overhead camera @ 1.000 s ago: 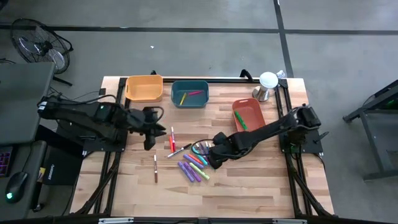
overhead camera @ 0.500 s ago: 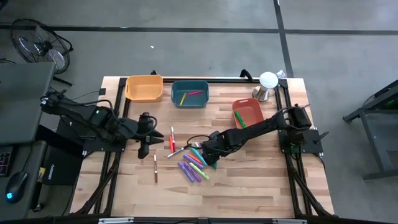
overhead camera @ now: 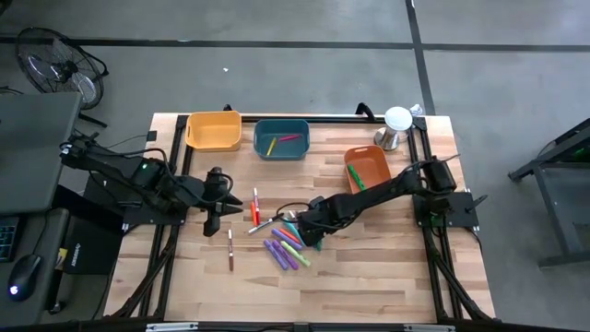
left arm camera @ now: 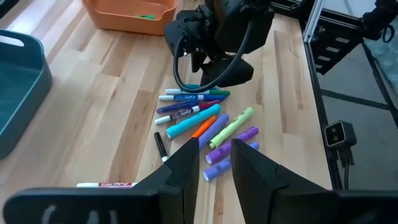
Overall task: Pick & Place Markers
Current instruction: Put the blue pen into the blue bin
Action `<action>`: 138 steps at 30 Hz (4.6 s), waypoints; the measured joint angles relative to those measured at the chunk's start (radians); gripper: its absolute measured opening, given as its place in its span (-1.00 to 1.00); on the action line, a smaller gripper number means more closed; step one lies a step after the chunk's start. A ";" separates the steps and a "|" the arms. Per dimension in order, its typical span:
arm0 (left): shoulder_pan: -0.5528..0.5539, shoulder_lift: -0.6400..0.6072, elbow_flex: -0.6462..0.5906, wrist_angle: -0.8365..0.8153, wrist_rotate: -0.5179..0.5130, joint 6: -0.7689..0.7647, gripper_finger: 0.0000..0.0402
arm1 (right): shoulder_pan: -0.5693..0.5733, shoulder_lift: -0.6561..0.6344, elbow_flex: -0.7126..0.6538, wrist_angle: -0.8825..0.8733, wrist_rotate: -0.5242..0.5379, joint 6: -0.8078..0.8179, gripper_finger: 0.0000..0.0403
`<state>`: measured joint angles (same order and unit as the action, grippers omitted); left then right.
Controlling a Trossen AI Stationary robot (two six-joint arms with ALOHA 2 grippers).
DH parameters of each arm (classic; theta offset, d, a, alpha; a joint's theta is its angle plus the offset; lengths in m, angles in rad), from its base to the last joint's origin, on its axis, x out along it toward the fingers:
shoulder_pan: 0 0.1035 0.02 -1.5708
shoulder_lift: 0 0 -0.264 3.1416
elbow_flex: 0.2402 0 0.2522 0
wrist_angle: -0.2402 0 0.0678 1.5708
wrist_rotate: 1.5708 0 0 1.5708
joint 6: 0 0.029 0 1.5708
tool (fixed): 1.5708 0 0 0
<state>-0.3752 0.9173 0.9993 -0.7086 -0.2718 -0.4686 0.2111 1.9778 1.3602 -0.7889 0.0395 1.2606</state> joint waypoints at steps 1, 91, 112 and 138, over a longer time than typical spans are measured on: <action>0.000 0.000 0.000 -0.002 0.000 0.000 -0.55 | 0.000 0.002 0.000 0.000 0.000 0.000 -0.06; 0.002 0.063 0.001 0.356 -0.090 0.170 -0.55 | 0.085 -0.380 -0.002 0.161 0.517 -0.304 -0.91; 0.003 0.250 0.001 0.824 -0.231 0.254 -0.55 | 0.108 -0.429 0.000 0.625 0.554 -0.799 -0.91; 0.030 0.310 0.000 0.973 -0.195 0.199 -0.55 | 0.102 -0.471 0.000 0.702 0.421 -1.008 -0.91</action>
<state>-0.3450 1.2270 0.9998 0.2642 -0.4665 -0.2701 0.3132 1.5070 1.3603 -0.0869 0.4604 0.2522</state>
